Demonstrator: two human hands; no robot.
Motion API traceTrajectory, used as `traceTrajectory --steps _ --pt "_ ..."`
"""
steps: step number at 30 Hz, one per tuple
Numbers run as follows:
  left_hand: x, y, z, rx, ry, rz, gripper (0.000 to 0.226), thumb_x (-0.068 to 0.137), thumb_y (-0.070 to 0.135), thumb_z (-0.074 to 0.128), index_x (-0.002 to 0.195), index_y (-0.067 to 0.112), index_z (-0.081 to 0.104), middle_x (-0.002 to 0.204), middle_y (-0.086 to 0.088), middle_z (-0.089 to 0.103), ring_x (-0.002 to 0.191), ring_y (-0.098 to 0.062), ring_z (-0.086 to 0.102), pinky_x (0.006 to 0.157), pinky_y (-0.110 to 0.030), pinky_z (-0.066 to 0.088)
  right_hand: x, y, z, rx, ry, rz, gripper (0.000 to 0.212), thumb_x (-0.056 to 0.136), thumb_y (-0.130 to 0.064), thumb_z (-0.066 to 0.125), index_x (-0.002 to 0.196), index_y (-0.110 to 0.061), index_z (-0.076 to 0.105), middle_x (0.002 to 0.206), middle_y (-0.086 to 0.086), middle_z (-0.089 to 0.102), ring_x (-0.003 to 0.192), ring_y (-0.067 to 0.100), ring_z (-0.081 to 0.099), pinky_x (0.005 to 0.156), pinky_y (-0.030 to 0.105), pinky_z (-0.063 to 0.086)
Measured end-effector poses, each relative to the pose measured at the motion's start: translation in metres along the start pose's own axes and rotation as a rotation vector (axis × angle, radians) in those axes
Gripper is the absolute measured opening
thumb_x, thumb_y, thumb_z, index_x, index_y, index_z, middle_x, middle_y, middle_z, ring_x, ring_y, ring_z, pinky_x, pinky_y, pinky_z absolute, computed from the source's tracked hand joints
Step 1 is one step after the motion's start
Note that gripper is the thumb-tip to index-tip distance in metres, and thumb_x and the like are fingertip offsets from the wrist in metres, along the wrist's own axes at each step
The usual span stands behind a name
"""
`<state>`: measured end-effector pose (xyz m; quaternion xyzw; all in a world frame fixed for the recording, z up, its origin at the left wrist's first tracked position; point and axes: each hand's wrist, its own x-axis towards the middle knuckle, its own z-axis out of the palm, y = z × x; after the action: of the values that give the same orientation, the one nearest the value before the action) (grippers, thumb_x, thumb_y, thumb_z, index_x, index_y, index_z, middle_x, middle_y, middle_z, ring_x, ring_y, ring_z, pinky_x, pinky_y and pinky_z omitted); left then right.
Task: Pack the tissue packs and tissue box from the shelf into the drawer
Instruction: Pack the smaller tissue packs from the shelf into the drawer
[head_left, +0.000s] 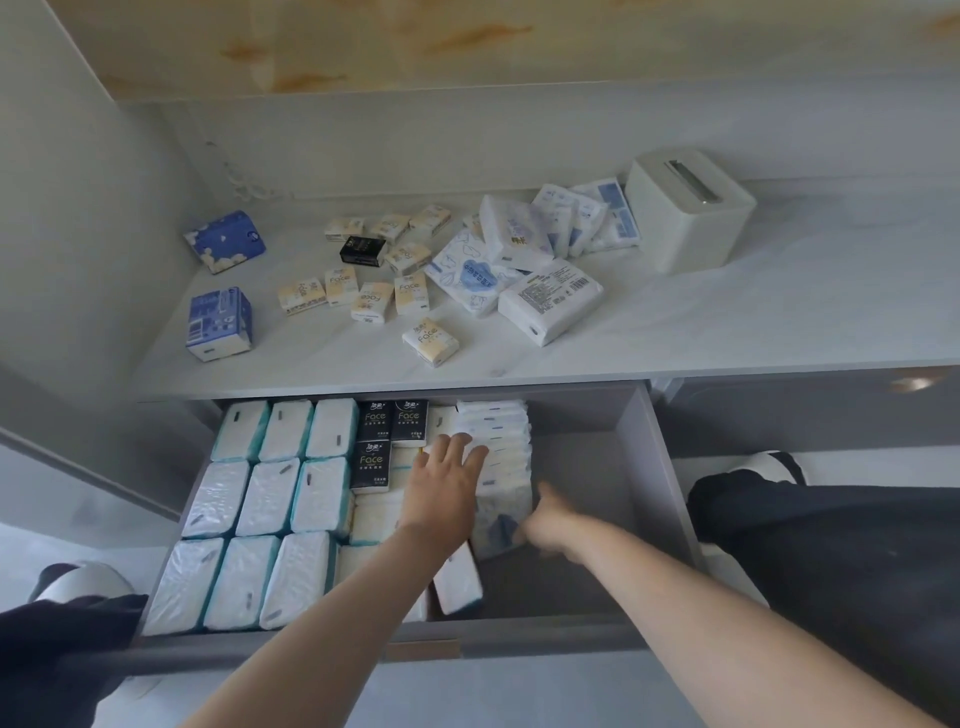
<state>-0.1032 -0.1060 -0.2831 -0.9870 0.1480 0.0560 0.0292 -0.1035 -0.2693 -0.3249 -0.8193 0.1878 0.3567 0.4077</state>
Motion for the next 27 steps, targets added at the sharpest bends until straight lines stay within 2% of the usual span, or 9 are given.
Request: traceTrajectory --steps 4,7,9,13,15,18,21,25,27 --pt "-0.002 -0.003 0.002 -0.078 0.025 -0.002 0.077 0.087 0.043 0.056 0.15 0.024 0.017 0.157 -0.003 0.02 0.142 -0.025 0.022 0.112 -0.04 0.031 0.0 0.0 0.001 0.115 -0.062 -0.088 0.081 0.076 0.005 0.068 0.146 -0.025 0.04 0.126 -0.005 0.059 0.119 0.02 0.054 0.101 0.038 0.049" --pt "-0.01 0.0 0.004 -0.069 -0.123 -0.013 0.098 0.087 0.063 0.044 0.154 0.024 -0.015 0.163 -0.003 -0.011 0.15 -0.028 -0.005 0.121 -0.044 0.013 0.002 0.004 0.005 0.088 -0.05 -0.078 0.082 0.083 -0.013 0.069 0.152 -0.028 0.028 0.136 -0.003 0.057 0.123 0.021 0.053 0.102 0.037 0.049" --pt "-0.013 0.002 0.006 -0.034 -0.165 -0.025 0.105 0.086 0.067 0.045 0.152 0.024 -0.024 0.162 -0.005 -0.02 0.15 -0.028 -0.012 0.122 -0.044 0.007 0.0 0.002 0.005 0.017 0.004 0.024 0.083 0.088 -0.026 0.067 0.156 -0.021 0.019 0.142 0.004 0.05 0.121 0.026 0.054 0.092 0.033 0.052" --pt "-0.02 0.001 0.008 -0.095 -0.102 0.01 0.105 0.08 0.078 0.036 0.153 0.025 -0.018 0.163 -0.003 -0.013 0.15 -0.027 -0.007 0.122 -0.044 0.01 -0.014 -0.005 -0.003 -0.235 -0.068 0.178 0.049 0.094 -0.025 0.048 0.142 -0.012 0.043 0.111 0.011 0.063 0.083 0.025 0.065 0.068 0.037 0.058" --pt "-0.027 -0.001 0.009 -0.108 -0.147 0.045 0.115 0.075 0.078 0.048 0.153 0.026 -0.018 0.163 -0.002 -0.014 0.15 -0.027 -0.009 0.122 -0.045 0.008 -0.021 -0.005 -0.004 -0.304 -0.178 0.139 0.042 0.094 -0.024 0.049 0.135 -0.013 0.051 0.107 0.008 0.07 0.084 0.024 0.068 0.067 0.032 0.052" --pt "-0.038 -0.008 0.01 -0.078 -0.206 0.078 0.126 0.069 0.077 0.061 0.153 0.027 -0.018 0.162 -0.003 -0.015 0.15 -0.028 -0.01 0.121 -0.046 0.008 -0.03 -0.012 0.008 -0.183 -0.376 0.05 0.035 0.095 -0.014 0.053 0.129 -0.017 0.06 0.112 0.003 0.07 0.098 0.021 0.069 0.079 0.035 0.053" --pt "-0.045 -0.014 0.007 -0.063 -0.227 0.122 0.125 0.066 0.074 0.068 0.154 0.024 -0.004 0.163 -0.004 -0.003 0.149 -0.027 0.001 0.119 -0.045 0.017 -0.038 -0.021 0.019 -0.182 -0.489 -0.004 0.036 0.095 -0.005 0.053 0.127 -0.017 0.064 0.103 0.003 0.069 0.101 0.023 0.067 0.084 0.038 0.056" --pt "-0.046 -0.013 0.001 -0.055 -0.208 0.128 0.119 0.071 0.072 0.066 0.155 0.024 -0.002 0.163 -0.004 -0.003 0.149 -0.028 0.003 0.119 -0.046 0.017 -0.036 -0.021 0.014 -0.271 -0.291 0.025 0.033 0.095 -0.018 0.053 0.127 -0.013 0.061 0.112 0.008 0.069 0.098 0.027 0.07 0.082 0.039 0.058" --pt "-0.043 -0.006 -0.003 -0.039 -0.163 0.131 0.106 0.081 0.067 0.058 0.155 0.025 -0.005 0.163 -0.003 -0.004 0.15 -0.028 0.002 0.121 -0.046 0.015 -0.039 -0.023 0.006 -0.265 -0.052 0.114 0.042 0.098 -0.027 0.049 0.133 -0.005 0.052 0.113 0.016 0.069 0.076 0.029 0.069 0.063 0.032 0.057"
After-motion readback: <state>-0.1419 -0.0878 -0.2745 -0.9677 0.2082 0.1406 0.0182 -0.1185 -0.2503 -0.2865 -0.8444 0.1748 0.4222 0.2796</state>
